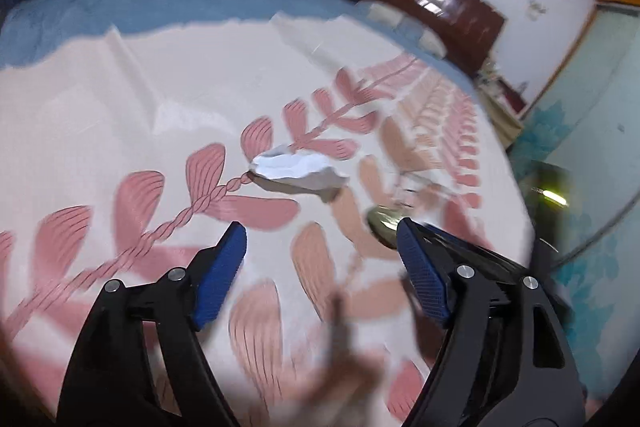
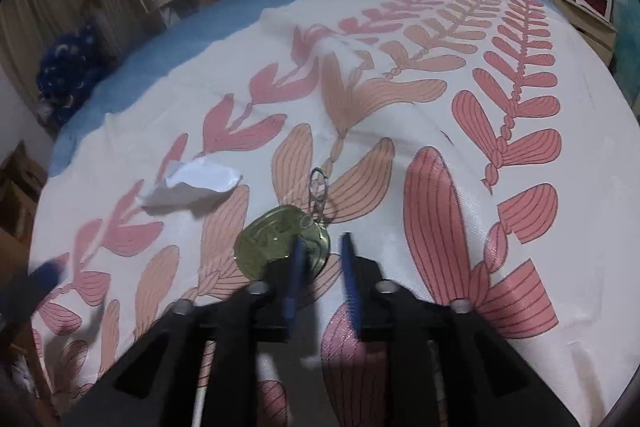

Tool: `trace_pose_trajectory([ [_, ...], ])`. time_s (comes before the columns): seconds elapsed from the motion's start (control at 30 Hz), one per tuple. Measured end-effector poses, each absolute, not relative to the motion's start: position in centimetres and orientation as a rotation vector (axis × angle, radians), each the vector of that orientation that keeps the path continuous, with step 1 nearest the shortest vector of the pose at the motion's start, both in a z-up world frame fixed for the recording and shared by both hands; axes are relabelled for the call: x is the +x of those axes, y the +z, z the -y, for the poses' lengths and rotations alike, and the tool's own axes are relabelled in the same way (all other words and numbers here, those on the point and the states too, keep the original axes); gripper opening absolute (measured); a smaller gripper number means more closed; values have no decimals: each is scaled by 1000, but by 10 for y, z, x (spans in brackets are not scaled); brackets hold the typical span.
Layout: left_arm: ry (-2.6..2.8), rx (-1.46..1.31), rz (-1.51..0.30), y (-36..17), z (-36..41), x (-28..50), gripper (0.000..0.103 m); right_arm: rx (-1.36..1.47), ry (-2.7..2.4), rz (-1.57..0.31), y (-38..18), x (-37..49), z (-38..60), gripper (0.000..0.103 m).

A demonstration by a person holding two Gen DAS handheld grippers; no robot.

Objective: Collect trash
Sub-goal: 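Grasp the gold can lid with the right tool while the left tool grasps white tissue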

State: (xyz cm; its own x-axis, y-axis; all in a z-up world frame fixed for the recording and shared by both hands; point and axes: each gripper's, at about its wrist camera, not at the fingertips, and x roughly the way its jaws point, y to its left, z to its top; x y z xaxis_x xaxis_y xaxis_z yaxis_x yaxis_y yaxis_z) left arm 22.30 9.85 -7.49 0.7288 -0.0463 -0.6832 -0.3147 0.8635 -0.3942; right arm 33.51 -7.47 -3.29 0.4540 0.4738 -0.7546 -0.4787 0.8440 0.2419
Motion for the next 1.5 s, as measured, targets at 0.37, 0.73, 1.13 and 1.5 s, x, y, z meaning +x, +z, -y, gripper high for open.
trace_pose_trajectory([
  [0.37,254,-517,-834,-115,-114,307,85,-218,618,-909,-39,335,30,54],
  [0.73,218,-504,-864,-116,-114,309,8,-127,615,-869,-33,336,49,15],
  [1.13,162,-678,-697,-78,-125,232,1,-41,515,-794,-24,340,69,79],
  [1.5,168,-724,-726,-69,-131,202,1,-244,583,-909,-41,351,29,53],
])
